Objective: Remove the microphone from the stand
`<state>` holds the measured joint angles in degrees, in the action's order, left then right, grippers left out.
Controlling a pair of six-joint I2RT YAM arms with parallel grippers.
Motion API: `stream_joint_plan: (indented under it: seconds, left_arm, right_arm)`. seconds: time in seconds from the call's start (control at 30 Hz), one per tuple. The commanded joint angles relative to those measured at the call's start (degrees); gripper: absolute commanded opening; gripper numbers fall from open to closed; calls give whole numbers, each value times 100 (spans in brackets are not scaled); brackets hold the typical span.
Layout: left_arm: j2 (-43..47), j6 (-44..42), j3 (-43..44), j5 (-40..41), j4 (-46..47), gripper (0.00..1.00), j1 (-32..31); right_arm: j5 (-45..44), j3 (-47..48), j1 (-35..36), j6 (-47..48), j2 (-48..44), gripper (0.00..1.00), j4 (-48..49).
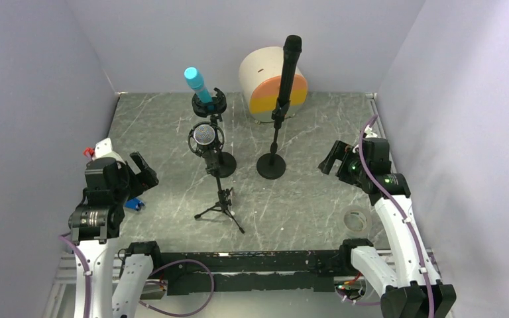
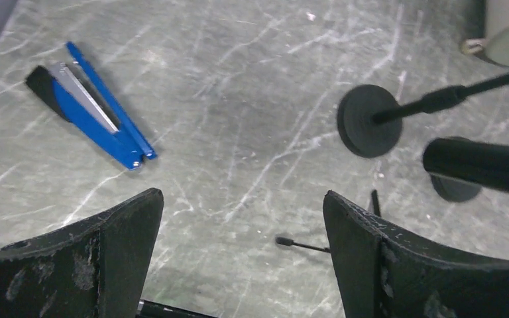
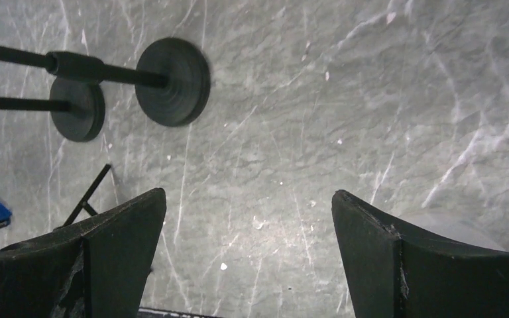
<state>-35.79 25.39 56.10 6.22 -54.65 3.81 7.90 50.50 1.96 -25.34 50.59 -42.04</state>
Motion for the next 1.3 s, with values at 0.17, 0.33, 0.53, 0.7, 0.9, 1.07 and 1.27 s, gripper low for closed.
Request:
stream_joint_plan:
  seconds: [0.17,0.33,0.53,0.7,0.9,1.07,1.27]
  left_arm:
    - [-356,38,-179,-2165,575,95,-21]
    - [-528,-73,-356,-3116,1024,95,-20]
    - [-381,-269,-600,-4099,1520,95,-21]
    - [-299,-227,-769,-4834,2068,95,-20]
    - [-428,-157,-972,-5712,2411,92,-20]
    - [-256,-122,-1154,-6133,2636,90,-21]
    - [243,-212,-1441,-6428,2960,86,-62]
  right_arm:
    - [1941,-736,-15,-154,-533,99,1003]
    - [3103,-1344,29,-826,-585,99,1950]
    - [2787,-1446,323,-581,-435,99,1596]
    - [2610,-1314,764,-286,8,99,1255]
    - [2256,-1352,1434,-513,72,99,1417]
    - [2578,-1889,1517,-1054,-179,99,2126]
    - [2632,-2146,1523,-1343,-327,98,2469]
